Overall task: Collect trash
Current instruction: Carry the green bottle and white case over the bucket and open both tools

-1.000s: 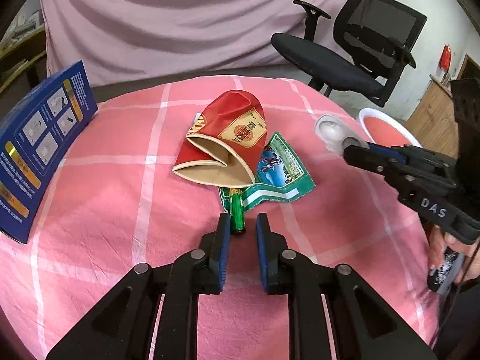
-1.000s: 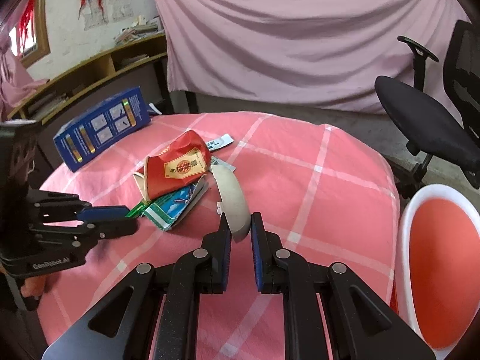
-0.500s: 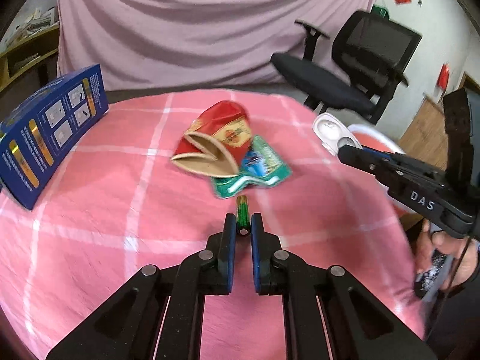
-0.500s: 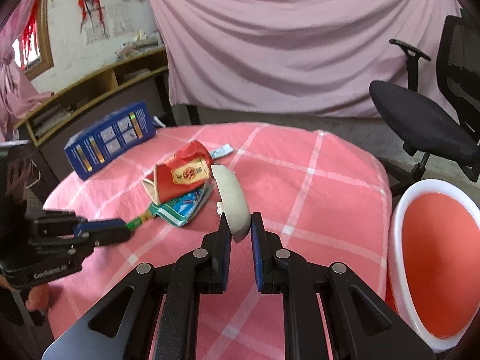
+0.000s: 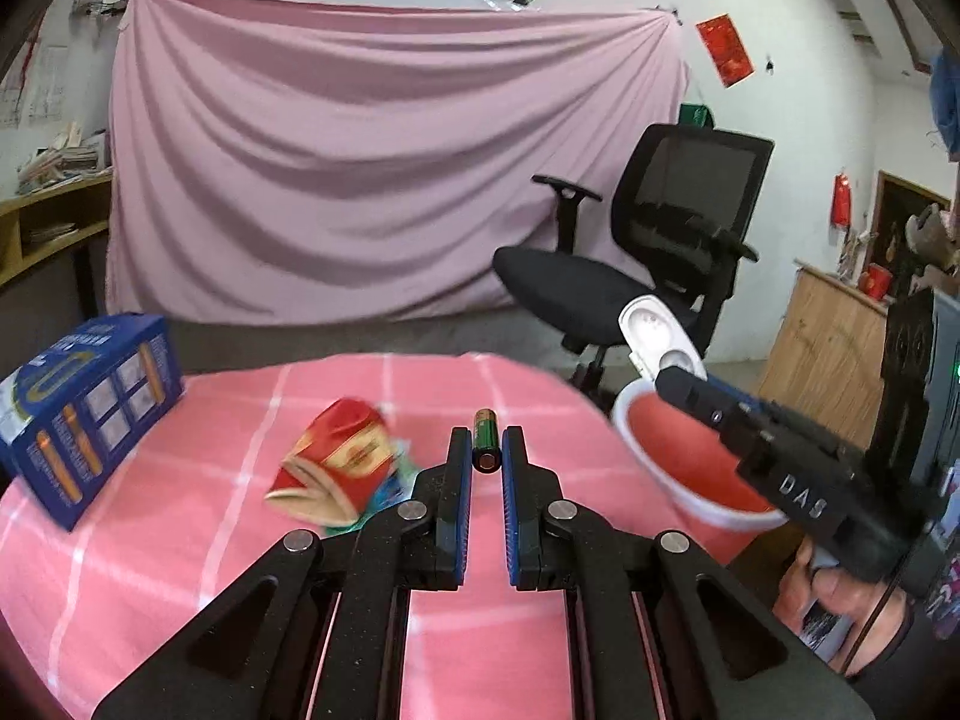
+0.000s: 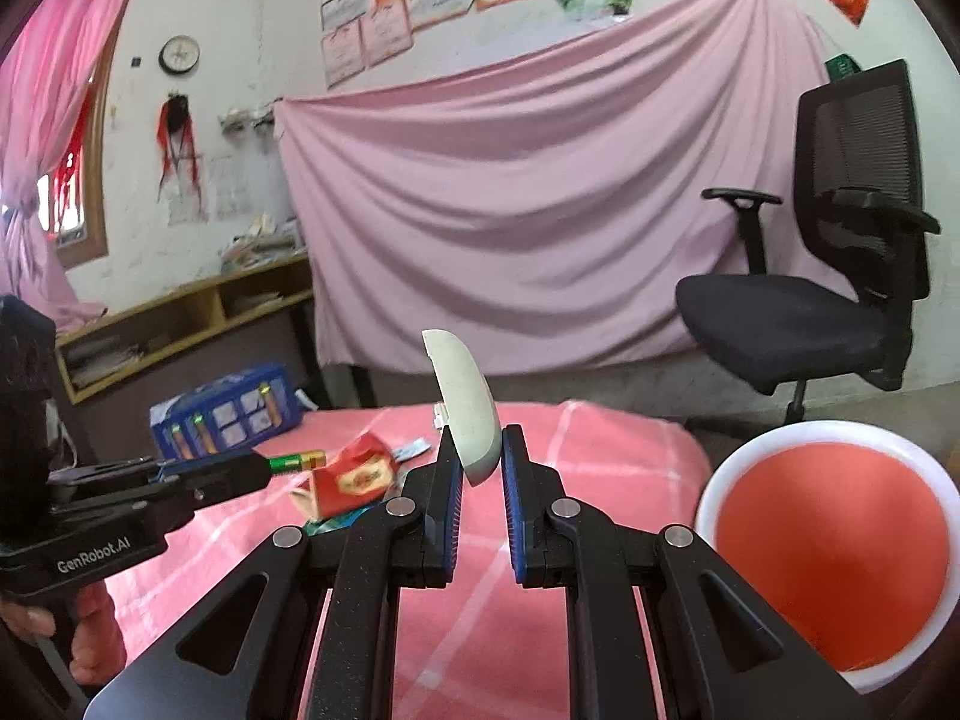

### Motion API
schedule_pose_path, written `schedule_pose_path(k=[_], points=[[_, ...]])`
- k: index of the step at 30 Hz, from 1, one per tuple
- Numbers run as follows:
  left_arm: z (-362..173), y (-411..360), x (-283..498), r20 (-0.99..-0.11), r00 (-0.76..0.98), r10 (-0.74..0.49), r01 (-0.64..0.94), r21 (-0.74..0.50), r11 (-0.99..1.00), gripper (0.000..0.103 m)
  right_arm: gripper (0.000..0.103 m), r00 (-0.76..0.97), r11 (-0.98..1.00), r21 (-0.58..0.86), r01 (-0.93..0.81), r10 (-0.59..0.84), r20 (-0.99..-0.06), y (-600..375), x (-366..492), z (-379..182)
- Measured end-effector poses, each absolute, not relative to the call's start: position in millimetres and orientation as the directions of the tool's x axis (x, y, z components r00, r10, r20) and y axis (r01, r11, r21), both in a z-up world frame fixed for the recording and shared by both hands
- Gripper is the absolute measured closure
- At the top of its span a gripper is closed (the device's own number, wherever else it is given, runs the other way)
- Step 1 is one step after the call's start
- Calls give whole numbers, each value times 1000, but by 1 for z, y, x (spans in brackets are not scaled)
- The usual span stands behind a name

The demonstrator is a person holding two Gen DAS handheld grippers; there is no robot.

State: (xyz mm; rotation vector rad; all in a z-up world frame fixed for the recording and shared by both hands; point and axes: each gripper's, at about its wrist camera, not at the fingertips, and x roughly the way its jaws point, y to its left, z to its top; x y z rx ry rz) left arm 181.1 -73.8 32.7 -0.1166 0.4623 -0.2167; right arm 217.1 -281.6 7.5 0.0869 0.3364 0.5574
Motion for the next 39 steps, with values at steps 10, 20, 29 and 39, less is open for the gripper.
schedule_pose_path(k=[10, 20, 29, 39], points=[[71, -123, 209, -252, 912, -324, 301, -128, 945, 96, 92, 908, 900, 225, -372, 403, -113, -335, 204, 28], [75, -193, 247, -257, 849, -462, 449, -108, 887, 96, 92, 973, 950, 283, -132, 180, -147, -397, 214, 20], [49, -241, 276, -373, 766, -523, 508, -147, 849, 96, 92, 950, 943, 331, 11, 93, -298, -433, 231, -4], [21, -261, 311, -524, 658, -541, 512, -216, 832, 96, 91, 909, 933, 355, 65, 91, -406, -444, 245, -24]])
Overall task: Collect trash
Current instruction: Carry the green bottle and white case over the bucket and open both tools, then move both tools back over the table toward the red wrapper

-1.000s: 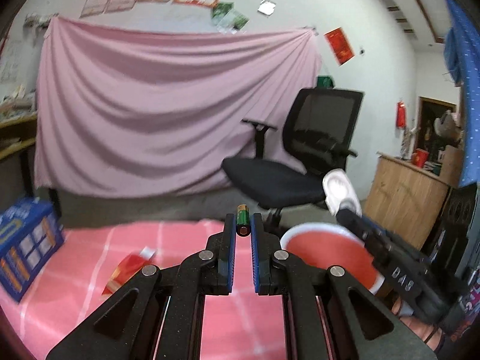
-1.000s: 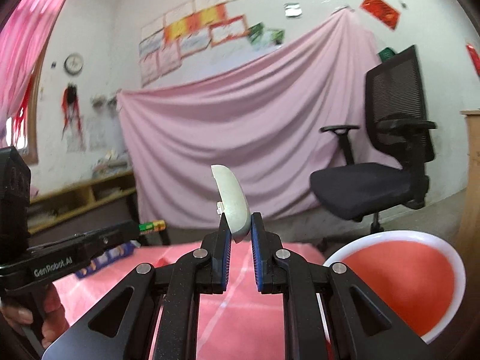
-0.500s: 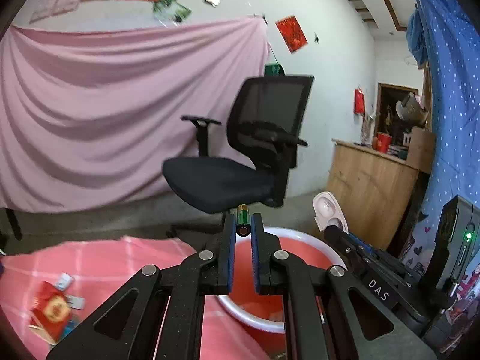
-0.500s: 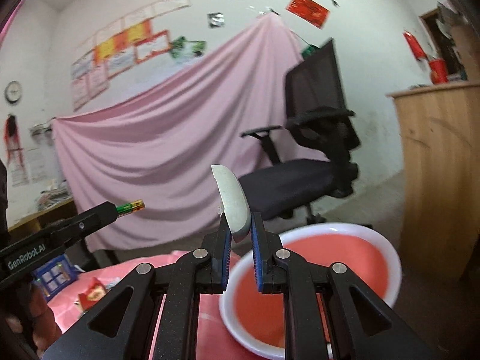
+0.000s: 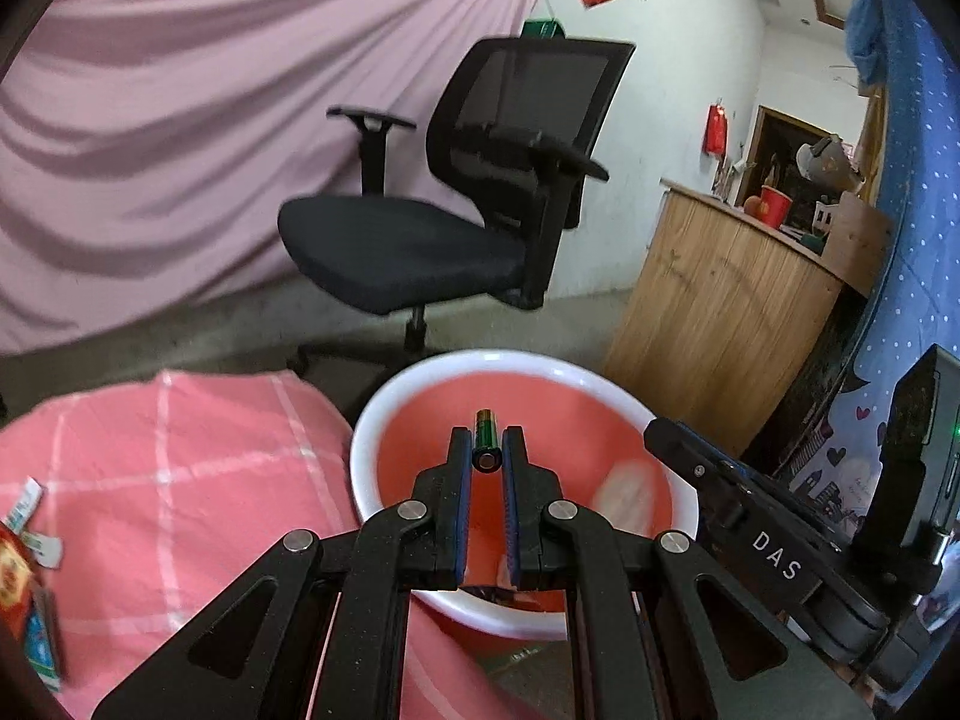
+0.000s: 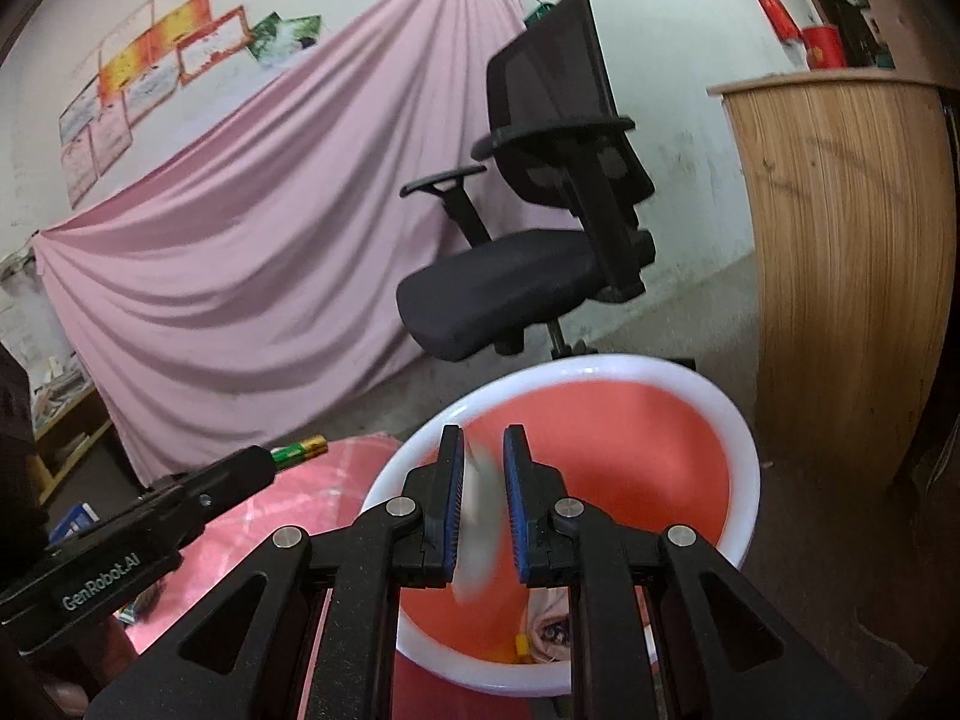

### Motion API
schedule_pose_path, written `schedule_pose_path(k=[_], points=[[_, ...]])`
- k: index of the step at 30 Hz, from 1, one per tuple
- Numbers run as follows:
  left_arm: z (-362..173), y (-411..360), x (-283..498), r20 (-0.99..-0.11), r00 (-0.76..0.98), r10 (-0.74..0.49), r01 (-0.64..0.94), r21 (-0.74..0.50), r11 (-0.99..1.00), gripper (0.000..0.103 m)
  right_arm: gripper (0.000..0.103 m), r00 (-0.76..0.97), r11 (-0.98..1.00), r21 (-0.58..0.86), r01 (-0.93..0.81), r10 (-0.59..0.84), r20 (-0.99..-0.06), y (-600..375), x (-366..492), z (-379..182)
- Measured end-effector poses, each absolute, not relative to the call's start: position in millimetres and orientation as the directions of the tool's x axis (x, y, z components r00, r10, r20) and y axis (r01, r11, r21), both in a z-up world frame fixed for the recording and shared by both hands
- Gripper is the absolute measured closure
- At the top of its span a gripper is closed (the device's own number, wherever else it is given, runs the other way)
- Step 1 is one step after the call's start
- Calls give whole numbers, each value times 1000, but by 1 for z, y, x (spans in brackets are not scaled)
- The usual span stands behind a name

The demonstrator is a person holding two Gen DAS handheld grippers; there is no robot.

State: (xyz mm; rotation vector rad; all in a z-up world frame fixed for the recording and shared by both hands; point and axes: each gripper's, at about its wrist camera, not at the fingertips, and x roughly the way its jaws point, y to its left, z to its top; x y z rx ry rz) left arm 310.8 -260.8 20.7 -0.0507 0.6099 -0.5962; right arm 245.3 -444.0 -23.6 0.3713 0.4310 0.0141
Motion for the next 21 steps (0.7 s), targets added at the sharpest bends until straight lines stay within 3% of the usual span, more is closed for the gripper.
schedule_pose_path(k=[9, 11, 13, 16, 21], points=[[5, -264, 329, -600, 586, -545, 484, -280, 829, 95, 90, 894, 929, 359, 86, 87, -439, -447, 252, -27], [5, -260, 331, -601, 589, -541, 469, -290, 834, 95, 86, 896, 927, 363, 89, 85, -436, -448, 251, -26], [6, -254, 330, -595, 598, -536, 453, -300, 839, 95, 73, 900, 924, 371, 91, 83, -427, -448, 250, -24], [10, -243, 329, -588, 622, -517, 432, -294, 853, 94, 73, 905, 926, 369, 85, 83, -418, -445, 250, -22], [20, -225, 320, -562, 672, -482, 400, -272, 875, 69, 68, 910, 932, 355, 74, 83, -407, -440, 249, -20]])
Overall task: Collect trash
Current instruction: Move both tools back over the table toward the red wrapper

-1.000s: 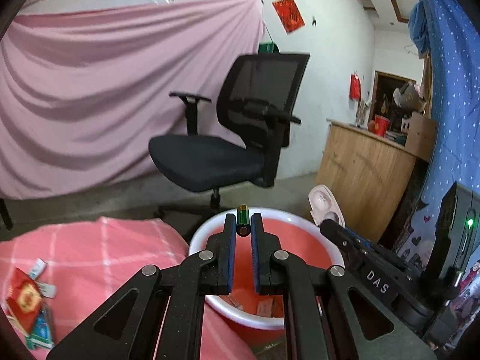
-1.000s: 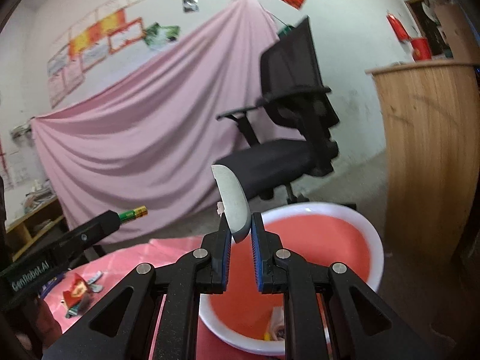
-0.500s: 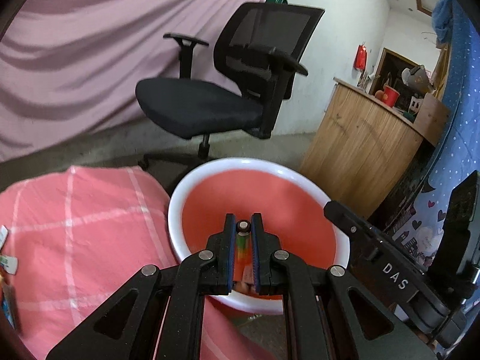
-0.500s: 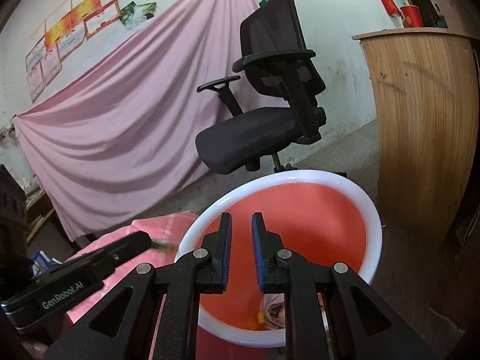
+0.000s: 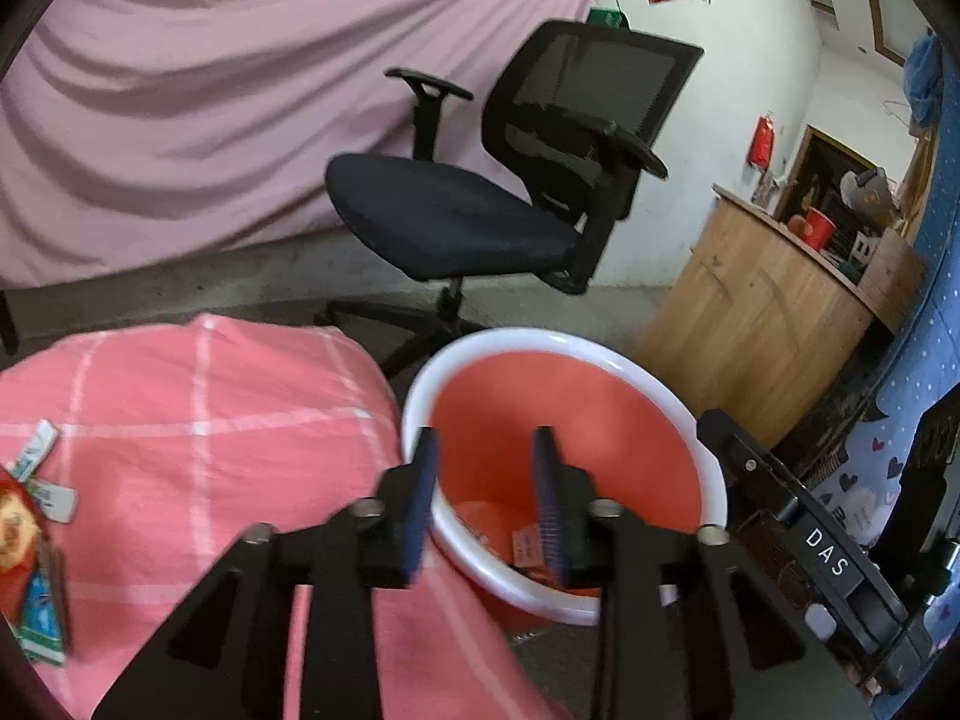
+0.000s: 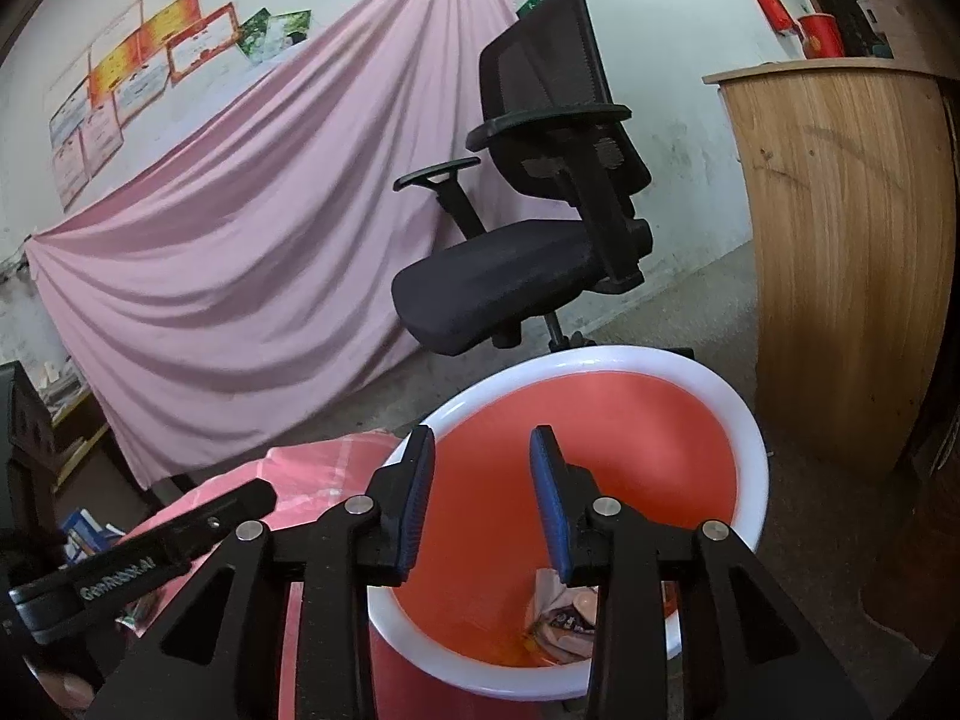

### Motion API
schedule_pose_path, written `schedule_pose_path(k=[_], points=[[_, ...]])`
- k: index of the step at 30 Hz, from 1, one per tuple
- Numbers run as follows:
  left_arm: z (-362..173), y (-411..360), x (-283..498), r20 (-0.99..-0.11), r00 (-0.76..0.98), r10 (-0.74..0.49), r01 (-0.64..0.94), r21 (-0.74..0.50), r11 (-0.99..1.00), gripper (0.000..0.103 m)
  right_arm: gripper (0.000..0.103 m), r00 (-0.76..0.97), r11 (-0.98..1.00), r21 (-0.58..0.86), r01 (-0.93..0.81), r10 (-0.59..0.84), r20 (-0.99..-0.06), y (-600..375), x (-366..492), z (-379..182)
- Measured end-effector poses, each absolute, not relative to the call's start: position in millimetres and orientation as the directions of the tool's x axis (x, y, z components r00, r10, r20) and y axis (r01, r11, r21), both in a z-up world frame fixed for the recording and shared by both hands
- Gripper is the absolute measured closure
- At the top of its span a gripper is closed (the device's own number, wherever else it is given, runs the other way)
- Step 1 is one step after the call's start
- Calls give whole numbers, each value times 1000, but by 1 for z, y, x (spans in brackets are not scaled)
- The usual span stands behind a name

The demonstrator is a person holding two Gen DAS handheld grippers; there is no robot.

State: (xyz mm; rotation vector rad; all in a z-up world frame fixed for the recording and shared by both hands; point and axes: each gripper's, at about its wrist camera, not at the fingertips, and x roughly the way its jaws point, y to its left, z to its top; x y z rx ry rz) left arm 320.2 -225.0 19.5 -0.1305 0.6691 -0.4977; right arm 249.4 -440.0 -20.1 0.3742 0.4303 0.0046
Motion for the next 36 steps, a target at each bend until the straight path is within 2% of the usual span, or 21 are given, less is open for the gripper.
schedule_pose_path(k=[1, 3, 4, 6, 7, 9, 12, 16, 29, 33, 36], points=[[21, -222, 319, -556, 682, -475, 394, -267, 879, 68, 61, 912, 933, 352, 73, 80, -402, -439, 249, -19], [24, -214, 315, -550, 704, -450, 375, -251, 892, 58, 51, 915, 936, 345, 75, 73, -397, -437, 248, -17], [24, -211, 314, -546, 712, -442, 366, -250, 897, 55, 50, 917, 938, 340, 76, 68, -394, -435, 248, -16], [27, -197, 310, -515, 743, -427, 340, -258, 904, 42, 46, 921, 942, 328, 74, 61, -384, -431, 249, -12], [28, -192, 308, -503, 758, -416, 327, -259, 909, 39, 38, 925, 943, 323, 75, 56, -376, -429, 248, -11], [32, -177, 303, -477, 793, -378, 292, -246, 924, 18, 23, 934, 945, 319, 72, 48, -354, -424, 247, -8], [39, -155, 294, -430, 848, -310, 241, -208, 948, 6, 17, 944, 953, 300, 42, 61, -324, -411, 246, -2], [51, -129, 281, -383, 894, -235, 189, -154, 970, 5, 0, 961, 961, 275, -18, 92, -260, -389, 242, 7], [54, -27, 223, -288, 956, -51, 21, -106, 994, 4, 0, 954, 947, 134, -293, 298, -18, -290, 218, 35], [46, 5, 207, -275, 961, 6, -38, -111, 993, 4, 0, 941, 937, 87, -339, 339, 14, -268, 213, 36], [36, 25, 199, -274, 961, 28, -61, -113, 992, 4, 0, 930, 928, 66, -367, 368, -1, -254, 213, 33]])
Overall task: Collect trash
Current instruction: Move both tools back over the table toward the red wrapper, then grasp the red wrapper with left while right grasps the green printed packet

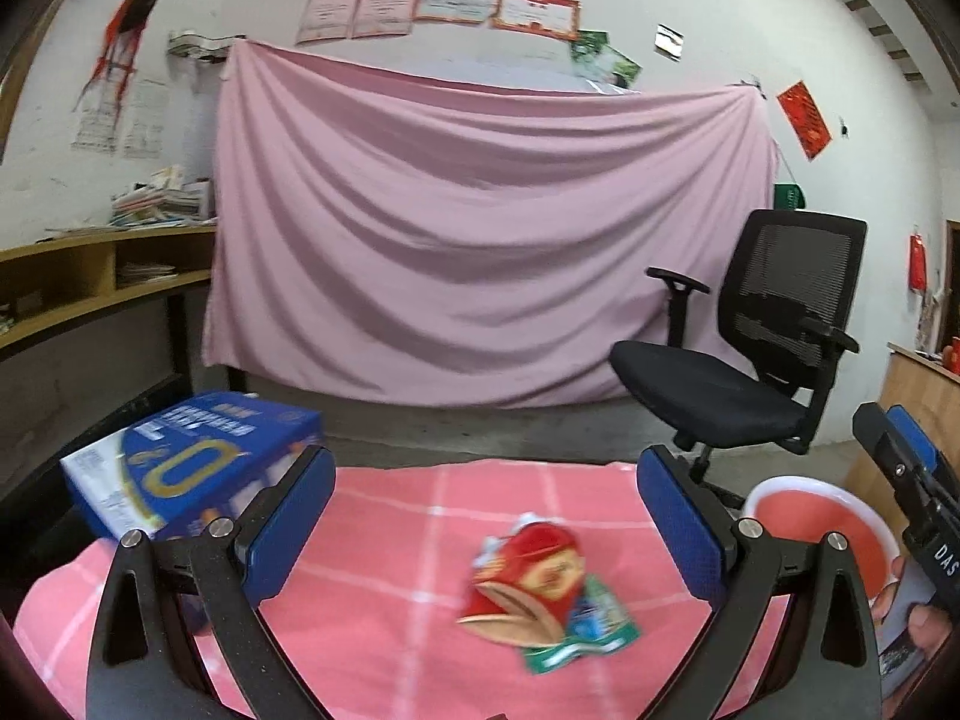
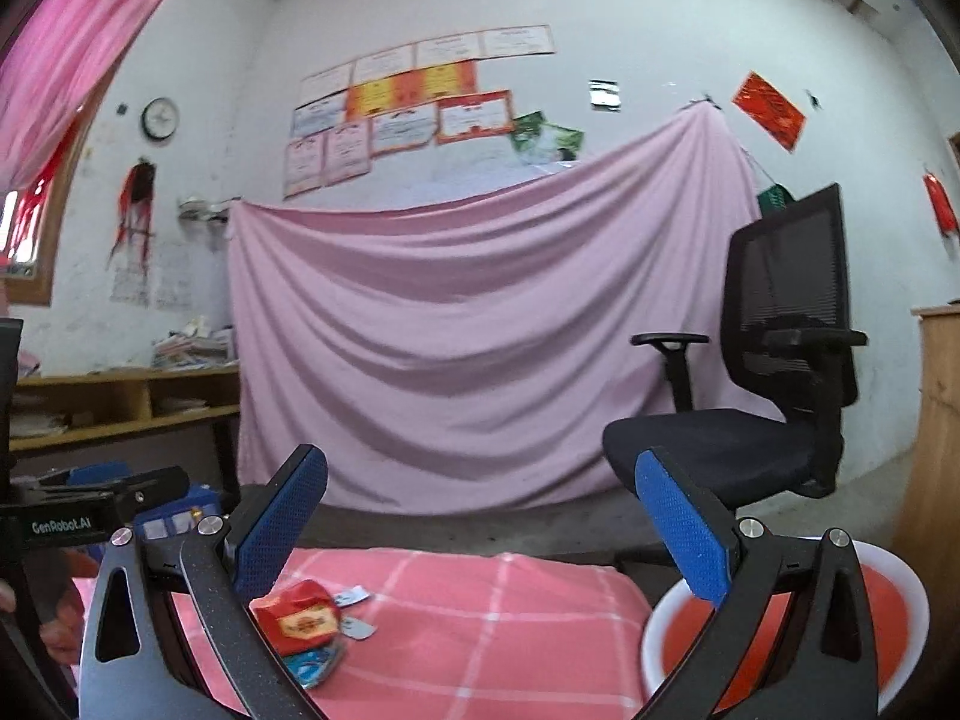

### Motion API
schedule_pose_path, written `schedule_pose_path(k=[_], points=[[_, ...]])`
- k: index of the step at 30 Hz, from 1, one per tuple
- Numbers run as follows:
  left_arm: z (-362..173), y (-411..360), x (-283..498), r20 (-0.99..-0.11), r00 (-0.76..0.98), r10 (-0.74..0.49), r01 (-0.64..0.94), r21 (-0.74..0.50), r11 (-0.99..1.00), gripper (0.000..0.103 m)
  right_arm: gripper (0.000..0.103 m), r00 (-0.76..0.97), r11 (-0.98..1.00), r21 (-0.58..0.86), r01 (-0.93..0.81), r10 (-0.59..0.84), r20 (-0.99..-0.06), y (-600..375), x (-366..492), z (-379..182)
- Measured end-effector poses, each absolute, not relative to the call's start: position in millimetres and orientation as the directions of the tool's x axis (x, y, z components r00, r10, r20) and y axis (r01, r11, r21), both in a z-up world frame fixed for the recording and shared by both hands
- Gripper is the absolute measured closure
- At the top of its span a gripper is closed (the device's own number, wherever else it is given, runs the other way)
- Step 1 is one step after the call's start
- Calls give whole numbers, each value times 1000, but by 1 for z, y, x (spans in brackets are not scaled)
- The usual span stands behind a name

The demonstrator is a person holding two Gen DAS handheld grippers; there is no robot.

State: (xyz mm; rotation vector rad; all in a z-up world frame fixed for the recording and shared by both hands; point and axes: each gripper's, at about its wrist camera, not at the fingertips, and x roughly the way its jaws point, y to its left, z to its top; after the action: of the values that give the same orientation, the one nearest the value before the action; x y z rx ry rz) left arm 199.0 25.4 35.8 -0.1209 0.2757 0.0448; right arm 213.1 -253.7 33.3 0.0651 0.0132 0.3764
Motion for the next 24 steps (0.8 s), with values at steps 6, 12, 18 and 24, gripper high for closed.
schedule_pose_path(k=[6, 12, 18, 24], points=[[4, 58, 193, -361, 932, 37, -80, -104, 991, 4, 0, 902, 908, 31, -418, 418, -109, -229, 227, 21], [-6, 72, 207, -468, 883, -16, -87, -198, 976, 4, 0, 873, 918, -19, -396, 370, -319, -206, 255, 1], [-17, 74, 235, -606, 791, -83, -73, -229, 971, 4, 0, 821, 914, -8, -405, 360, -442, -200, 275, -14], [-34, 68, 264, -709, 666, -231, 15, -297, 955, 16, 0, 783, 905, -5, -425, 365, -503, -196, 282, -21]])
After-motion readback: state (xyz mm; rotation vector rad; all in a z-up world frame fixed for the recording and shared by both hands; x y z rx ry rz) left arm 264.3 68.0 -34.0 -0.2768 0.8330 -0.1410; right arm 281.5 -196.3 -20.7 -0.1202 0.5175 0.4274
